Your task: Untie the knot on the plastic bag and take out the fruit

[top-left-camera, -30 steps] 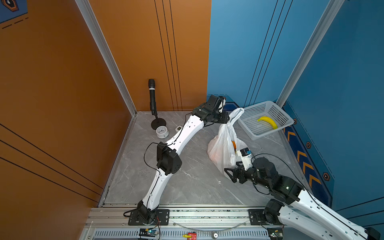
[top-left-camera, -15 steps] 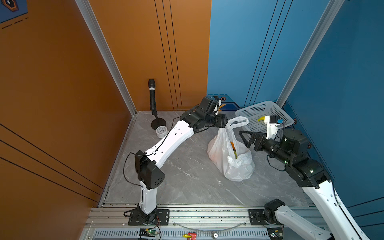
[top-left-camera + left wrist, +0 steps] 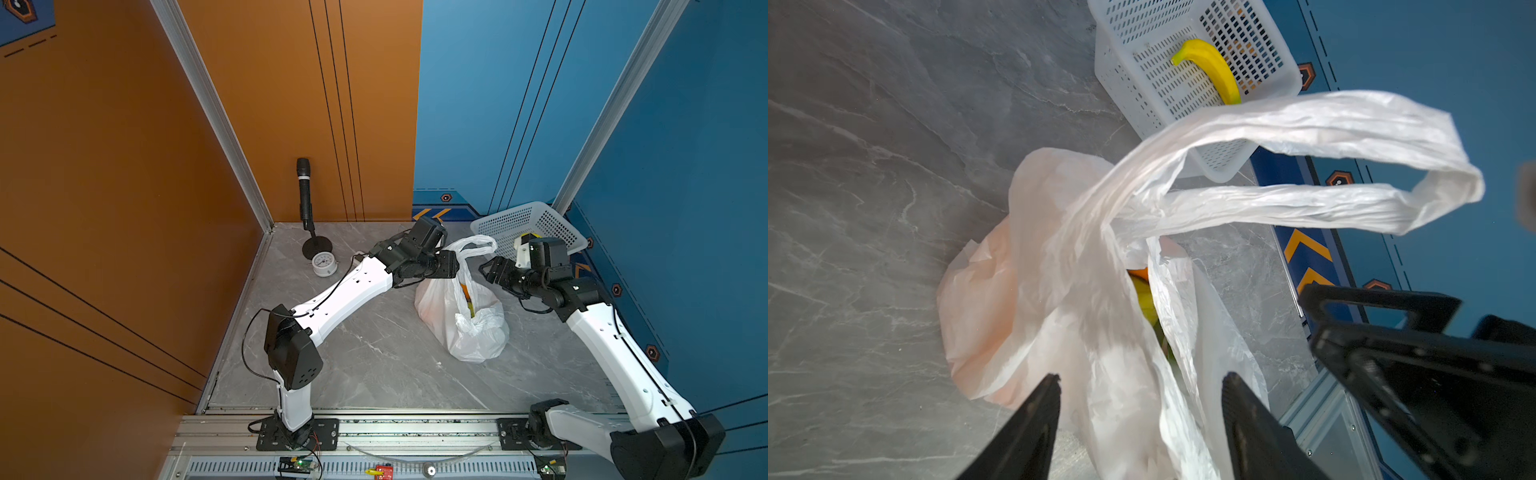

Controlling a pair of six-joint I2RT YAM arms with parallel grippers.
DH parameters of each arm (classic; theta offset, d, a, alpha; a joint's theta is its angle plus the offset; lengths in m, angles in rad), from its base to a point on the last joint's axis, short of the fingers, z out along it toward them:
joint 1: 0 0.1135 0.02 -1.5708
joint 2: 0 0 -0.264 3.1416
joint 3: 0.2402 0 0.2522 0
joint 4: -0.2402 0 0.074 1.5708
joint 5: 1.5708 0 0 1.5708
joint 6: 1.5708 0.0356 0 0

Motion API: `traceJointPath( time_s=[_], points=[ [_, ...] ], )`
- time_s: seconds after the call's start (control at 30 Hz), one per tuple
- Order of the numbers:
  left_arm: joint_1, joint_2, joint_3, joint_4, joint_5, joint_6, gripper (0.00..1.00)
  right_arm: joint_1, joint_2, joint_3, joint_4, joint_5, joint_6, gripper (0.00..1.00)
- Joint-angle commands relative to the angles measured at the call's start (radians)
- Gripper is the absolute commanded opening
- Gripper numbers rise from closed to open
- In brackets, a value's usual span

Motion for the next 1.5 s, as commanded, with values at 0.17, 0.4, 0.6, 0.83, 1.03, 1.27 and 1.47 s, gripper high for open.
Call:
traceJointPath(
  time_s=[0.17, 0.4, 0.6, 0.83, 1.03, 1.27, 1.47],
  points=[
    [-0.008, 0.073, 0.001, -0.01, 0.019, 0.003, 0.56, 0.067, 0.187, -0.031, 0.037, 0.035, -0.057, 0.77],
    [-0.006, 0.071, -0.058, -0.043, 0.001, 0.021, 0.45, 0.161, 0.305, -0.002, 0.027, 0.258, -0.102, 0.54],
    [0.005, 0.029, -0.135, -0.05, -0.045, 0.036, 0.12, 0.166, 0.307, -0.012, 0.025, 0.288, -0.11, 0.09],
    [0.058, -0.102, -0.279, -0.056, -0.093, 0.067, 0.0, 0.116, 0.197, -0.065, 0.047, 0.34, -0.124, 0.0],
    [0.14, -0.211, -0.442, -0.062, -0.107, 0.098, 0.0, -0.002, 0.113, -0.127, 0.093, 0.301, -0.12, 0.0],
    [0.217, -0.284, -0.54, -0.065, -0.139, 0.124, 0.0, -0.111, 0.101, -0.149, 0.14, 0.244, -0.082, 0.0],
    [0.283, -0.325, -0.578, -0.062, -0.145, 0.138, 0.0, -0.243, 0.117, -0.13, 0.182, 0.18, -0.047, 0.0]
  ],
)
